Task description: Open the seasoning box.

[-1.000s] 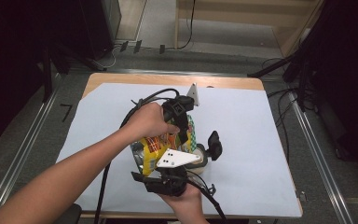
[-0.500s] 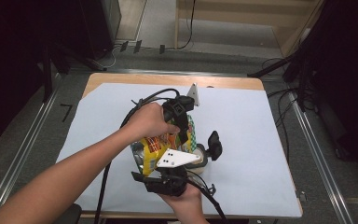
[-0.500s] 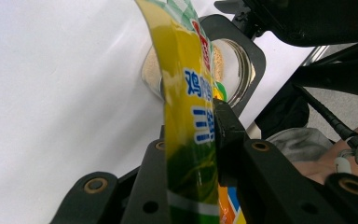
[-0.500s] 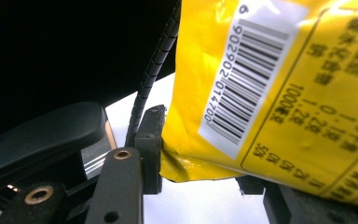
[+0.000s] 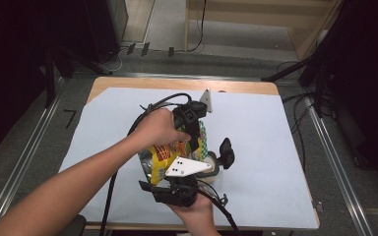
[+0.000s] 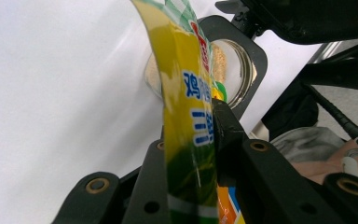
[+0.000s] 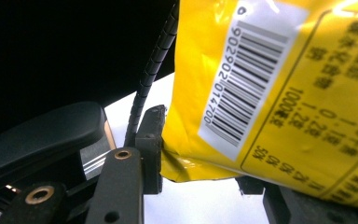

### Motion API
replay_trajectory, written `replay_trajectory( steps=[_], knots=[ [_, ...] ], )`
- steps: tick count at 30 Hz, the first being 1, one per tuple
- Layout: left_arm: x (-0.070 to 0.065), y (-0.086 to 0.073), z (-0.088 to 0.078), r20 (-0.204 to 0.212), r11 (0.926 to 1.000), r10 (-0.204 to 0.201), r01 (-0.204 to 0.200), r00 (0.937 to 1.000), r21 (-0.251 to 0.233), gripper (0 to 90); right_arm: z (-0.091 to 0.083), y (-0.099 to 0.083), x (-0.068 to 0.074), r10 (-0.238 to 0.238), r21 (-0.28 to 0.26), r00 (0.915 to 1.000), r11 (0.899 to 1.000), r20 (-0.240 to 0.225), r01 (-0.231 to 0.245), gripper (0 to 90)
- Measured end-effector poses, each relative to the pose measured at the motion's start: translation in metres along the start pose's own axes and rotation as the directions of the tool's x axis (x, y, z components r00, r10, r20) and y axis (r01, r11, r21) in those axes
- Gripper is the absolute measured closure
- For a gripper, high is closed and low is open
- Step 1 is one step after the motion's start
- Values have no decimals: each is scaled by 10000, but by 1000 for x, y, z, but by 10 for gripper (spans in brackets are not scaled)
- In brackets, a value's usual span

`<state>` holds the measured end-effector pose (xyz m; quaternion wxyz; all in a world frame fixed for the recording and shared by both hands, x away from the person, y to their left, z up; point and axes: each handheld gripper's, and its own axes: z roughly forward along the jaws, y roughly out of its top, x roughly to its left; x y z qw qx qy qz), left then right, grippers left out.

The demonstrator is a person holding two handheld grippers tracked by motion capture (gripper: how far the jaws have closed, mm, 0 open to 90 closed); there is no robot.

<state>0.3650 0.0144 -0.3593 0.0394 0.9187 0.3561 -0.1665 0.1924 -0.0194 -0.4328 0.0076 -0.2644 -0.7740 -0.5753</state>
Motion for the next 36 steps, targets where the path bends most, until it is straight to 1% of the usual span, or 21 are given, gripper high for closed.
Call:
replay_trajectory(
  steps=[3, 10, 11, 13, 15, 24, 25, 28, 29, 31, 36],
  knots=[
    [-1, 1, 0, -86, 10000, 88, -88, 9999, 34, 834, 0, 0, 0, 31, -2, 10000, 10000, -2, -31, 620],
    [0, 1, 1, 80, 9999, -102, 102, 9999, 27, 837, 0, 0, 0, 25, -7, 10000, 10000, -20, -26, 620],
    [1, 1, 1, 212, 9999, -105, 103, 9997, 96, 837, 0, 0, 0, 13, -7, 10000, 10000, -13, -13, 620],
    [3, 1, 1, 656, 9998, -160, 152, 9977, 127, 838, 0, 0, 0, -69, -29, 10000, 10000, 29, 69, 620],
    [3, 1, 1, 670, 9996, -236, 227, 9975, 147, 840, -1, 0, 1, -93, -39, 9999, 9999, 48, 93, 620],
    [8, 1, 3, 1151, 9986, -505, 483, 9921, 223, 841, 0, 0, 1, -105, -38, 9999, 9999, 8, 105, 619],
    [9, 1, 3, 1312, 9982, -579, 555, 9897, 220, 840, 0, 0, 1, -109, -42, 9999, 9999, -4, 109, 619],
    [12, 1, 3, 1564, 9977, -658, 624, 9855, 267, 838, 0, 0, 1, -88, -72, 10000, 9999, -31, 88, 619],
    [14, 0, 3, 1744, 9974, -695, 652, 9822, 301, 837, 0, 0, 2, -91, -79, 10000, 9999, -31, 91, 618],
    [15, 0, 4, 1769, 9970, -748, 701, 9814, 323, 837, 0, 0, 2, -125, -77, 9999, 9999, -29, 124, 618],
    [14, 1, 4, 1781, 9971, -734, 687, 9813, 324, 831, 0, 0, 1, -91, -70, 10000, 9999, -41, 91, 618]
  ],
)
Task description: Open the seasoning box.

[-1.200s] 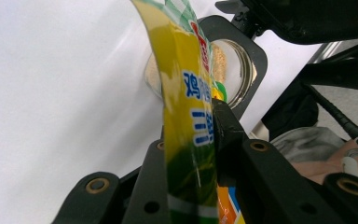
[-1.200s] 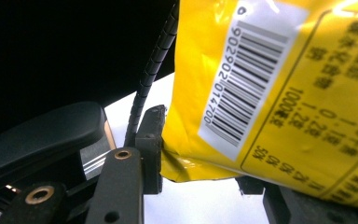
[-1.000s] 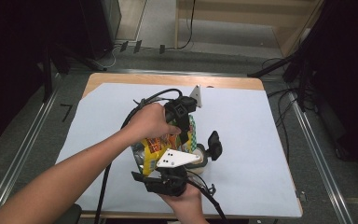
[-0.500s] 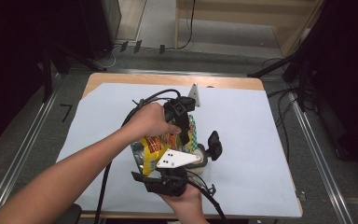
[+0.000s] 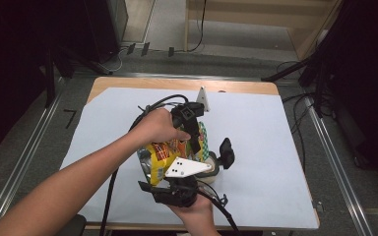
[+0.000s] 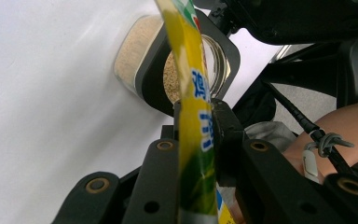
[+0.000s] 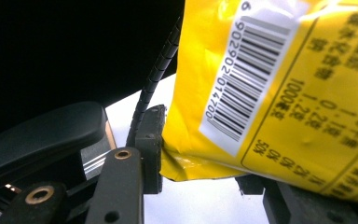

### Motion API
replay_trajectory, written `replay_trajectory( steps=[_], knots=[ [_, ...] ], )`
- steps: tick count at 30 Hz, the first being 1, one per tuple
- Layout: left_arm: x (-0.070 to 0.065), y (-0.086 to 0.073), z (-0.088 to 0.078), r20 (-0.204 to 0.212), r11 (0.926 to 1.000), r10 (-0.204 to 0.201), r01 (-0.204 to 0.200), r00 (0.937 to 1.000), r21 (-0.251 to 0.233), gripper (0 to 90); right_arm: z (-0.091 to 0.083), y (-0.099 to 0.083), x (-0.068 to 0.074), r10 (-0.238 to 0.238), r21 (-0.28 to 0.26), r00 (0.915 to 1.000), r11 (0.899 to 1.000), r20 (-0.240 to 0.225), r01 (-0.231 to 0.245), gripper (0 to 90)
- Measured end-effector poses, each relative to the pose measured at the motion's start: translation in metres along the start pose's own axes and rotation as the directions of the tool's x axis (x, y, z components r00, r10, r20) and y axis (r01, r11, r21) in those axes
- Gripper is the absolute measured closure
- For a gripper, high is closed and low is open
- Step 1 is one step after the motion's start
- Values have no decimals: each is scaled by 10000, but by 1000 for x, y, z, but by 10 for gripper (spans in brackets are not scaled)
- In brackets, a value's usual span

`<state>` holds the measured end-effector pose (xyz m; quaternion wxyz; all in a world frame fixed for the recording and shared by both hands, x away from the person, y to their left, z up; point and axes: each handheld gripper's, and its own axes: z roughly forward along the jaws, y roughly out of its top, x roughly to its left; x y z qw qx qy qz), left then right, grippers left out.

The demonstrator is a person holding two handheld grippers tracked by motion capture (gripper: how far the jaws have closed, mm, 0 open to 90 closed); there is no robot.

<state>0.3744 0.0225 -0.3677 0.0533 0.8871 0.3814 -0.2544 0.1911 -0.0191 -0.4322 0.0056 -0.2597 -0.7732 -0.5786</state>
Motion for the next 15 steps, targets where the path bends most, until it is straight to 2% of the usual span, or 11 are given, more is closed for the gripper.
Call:
replay_trajectory(
  steps=[3, 6, 10, 15],
  knots=[
    [0, 0, 0, -16, 10000, -23, 23, 10000, 5, 832, 0, 0, 0, -27, -22, 10000, 10000, -4, 27, 618],
    [-2, 1, 0, -297, 10000, 9, -8, 9996, 26, 831, -1, 1, 0, 86, -33, 9999, 10000, -70, -87, 618],
    [-5, 2, -1, -456, 10000, 32, -30, 9990, 37, 831, -2, 3, 1, 110, -48, 9999, 9999, -89, -111, 618],
    [-4, 3, -1, -435, 10000, 44, -43, 9990, 29, 831, -2, 2, 0, 110, -43, 9999, 9999, -65, -110, 618]
  ],
)
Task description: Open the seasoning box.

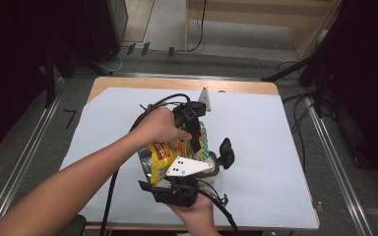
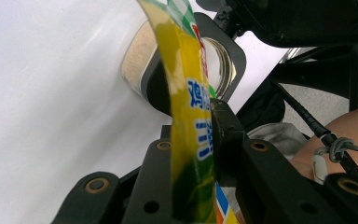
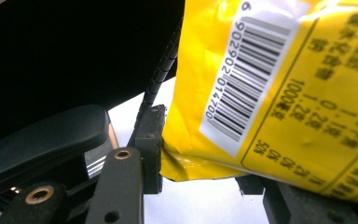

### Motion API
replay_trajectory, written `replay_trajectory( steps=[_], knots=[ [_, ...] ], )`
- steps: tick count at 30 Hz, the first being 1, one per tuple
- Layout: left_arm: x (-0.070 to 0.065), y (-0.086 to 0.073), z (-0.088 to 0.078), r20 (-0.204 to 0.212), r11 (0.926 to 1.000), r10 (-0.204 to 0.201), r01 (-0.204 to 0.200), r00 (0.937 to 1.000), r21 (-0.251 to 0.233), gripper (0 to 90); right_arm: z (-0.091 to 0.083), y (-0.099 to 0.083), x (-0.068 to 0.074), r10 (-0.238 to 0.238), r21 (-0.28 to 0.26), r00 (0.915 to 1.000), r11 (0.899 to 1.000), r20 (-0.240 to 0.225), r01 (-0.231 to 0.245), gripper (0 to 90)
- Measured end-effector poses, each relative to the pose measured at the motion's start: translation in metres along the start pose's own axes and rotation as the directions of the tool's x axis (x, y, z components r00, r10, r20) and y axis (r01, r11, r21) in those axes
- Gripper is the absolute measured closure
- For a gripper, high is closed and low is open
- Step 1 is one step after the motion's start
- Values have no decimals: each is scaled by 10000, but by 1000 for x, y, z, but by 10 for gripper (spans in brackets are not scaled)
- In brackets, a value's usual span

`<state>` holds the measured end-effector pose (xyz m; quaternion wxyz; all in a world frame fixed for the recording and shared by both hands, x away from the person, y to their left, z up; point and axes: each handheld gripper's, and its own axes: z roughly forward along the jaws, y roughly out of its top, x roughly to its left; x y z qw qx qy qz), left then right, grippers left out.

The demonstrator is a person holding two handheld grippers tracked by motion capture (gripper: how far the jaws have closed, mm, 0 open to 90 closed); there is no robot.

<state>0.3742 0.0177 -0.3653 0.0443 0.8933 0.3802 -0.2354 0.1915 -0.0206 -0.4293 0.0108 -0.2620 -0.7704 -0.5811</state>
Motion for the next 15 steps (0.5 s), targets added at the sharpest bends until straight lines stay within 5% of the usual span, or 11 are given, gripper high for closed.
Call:
replay_trajectory(
  steps=[15],
  knots=[
    [2, 0, -1, 25, 9999, -101, 101, 9999, -21, 829, -2, 3, 0, 85, 142, 9999, 9999, -116, -84, 618]
  ],
)
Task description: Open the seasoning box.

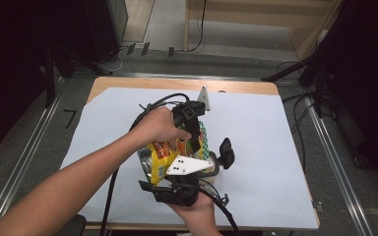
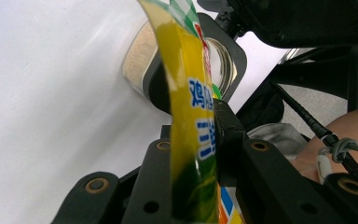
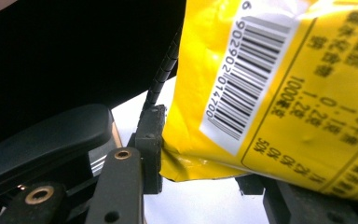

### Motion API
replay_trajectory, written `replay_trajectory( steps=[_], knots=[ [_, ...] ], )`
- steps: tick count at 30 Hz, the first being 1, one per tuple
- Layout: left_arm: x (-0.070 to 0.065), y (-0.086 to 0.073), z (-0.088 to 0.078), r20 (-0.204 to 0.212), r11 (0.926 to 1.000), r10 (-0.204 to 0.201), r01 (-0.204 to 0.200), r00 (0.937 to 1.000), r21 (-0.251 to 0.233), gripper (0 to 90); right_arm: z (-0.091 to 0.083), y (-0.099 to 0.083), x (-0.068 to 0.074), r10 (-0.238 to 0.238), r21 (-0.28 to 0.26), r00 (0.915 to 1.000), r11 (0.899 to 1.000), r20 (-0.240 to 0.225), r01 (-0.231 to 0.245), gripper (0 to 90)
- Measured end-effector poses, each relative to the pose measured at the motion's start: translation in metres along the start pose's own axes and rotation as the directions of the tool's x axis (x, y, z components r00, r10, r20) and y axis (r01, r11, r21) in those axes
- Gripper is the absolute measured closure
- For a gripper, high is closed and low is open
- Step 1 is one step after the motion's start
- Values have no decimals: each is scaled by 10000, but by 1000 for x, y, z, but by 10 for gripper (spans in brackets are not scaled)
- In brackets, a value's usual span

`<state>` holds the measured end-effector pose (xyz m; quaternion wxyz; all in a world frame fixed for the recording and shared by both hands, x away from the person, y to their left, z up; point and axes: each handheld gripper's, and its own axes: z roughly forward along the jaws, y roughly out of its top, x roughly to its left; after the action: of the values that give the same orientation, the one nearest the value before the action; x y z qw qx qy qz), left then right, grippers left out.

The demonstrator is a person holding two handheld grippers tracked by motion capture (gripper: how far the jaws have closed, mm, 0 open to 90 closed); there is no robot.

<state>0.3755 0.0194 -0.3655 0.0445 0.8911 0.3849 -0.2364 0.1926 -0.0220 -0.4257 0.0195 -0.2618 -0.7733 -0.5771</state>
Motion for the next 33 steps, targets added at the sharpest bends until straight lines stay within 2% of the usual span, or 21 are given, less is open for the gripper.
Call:
replay_trajectory(
  steps=[6, 10, 15, 19, 33],
  knots=[
    [0, 1, 1, -62, 10000, 7, -8, 10000, -34, 828, 2, 1, -2, 116, 245, 9999, 9996, 5, -116, 619],
    [-2, 2, 3, -326, 9999, 89, -86, 9994, 84, 827, 2, 0, -2, 224, 223, 9997, 9995, 13, -225, 620],
    [-2, 1, 2, -332, 9999, 108, -110, 9994, -47, 826, 3, -1, -3, 96, 216, 10000, 9997, 21, -97, 620],
    [-6, 1, 4, -658, 9996, 290, -286, 9974, 65, 827, 4, -2, -3, 213, 224, 9998, 9995, -29, -212, 622],
    [-16, 0, 3, -991, 9979, 644, -651, 9930, -38, 827, 6, -4, -4, 89, 223, 10000, 9997, 31, -90, 625]
  ],
)
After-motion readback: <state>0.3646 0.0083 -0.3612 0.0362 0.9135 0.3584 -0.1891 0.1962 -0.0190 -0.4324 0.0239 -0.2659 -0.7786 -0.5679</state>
